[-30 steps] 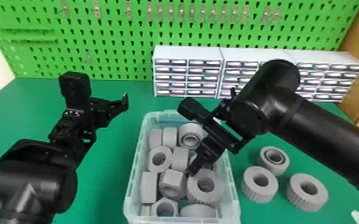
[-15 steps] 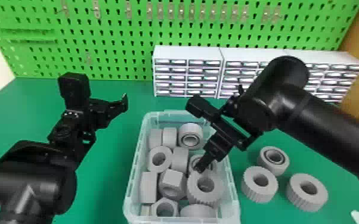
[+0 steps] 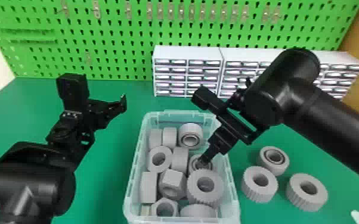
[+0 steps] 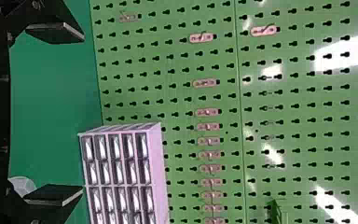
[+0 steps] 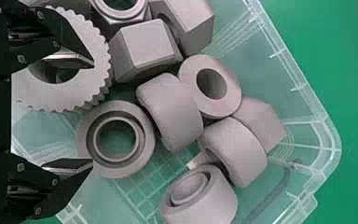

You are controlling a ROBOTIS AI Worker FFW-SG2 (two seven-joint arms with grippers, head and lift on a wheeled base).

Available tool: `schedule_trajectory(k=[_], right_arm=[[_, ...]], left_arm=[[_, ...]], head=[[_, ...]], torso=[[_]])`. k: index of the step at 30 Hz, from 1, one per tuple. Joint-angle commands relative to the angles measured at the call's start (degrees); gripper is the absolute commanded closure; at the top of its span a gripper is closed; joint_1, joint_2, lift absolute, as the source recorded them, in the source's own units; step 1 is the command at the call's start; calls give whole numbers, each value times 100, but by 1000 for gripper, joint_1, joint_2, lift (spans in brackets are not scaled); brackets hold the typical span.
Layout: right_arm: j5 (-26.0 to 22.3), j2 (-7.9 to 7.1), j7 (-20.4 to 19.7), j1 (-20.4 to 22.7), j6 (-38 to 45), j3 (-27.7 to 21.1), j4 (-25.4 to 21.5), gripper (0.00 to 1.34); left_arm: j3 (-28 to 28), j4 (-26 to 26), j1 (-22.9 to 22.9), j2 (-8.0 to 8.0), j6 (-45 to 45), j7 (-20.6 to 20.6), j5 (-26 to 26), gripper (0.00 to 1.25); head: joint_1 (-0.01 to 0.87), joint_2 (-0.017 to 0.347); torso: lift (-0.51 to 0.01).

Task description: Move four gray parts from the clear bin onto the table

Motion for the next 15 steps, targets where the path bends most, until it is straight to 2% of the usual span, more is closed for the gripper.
schedule_trajectory(k=[1, 15], right_arm=[[-69, -27, 0, 16, 21, 59, -21, 507], [-271, -177, 0, 43, 56, 358, -39, 507]], left_arm=[[-5, -9, 14, 0, 24, 0, 0, 140], [-5, -18, 23, -9, 50, 0, 0, 140]], head=[[686, 26], [686, 26]], torso=[[-50], [-50]])
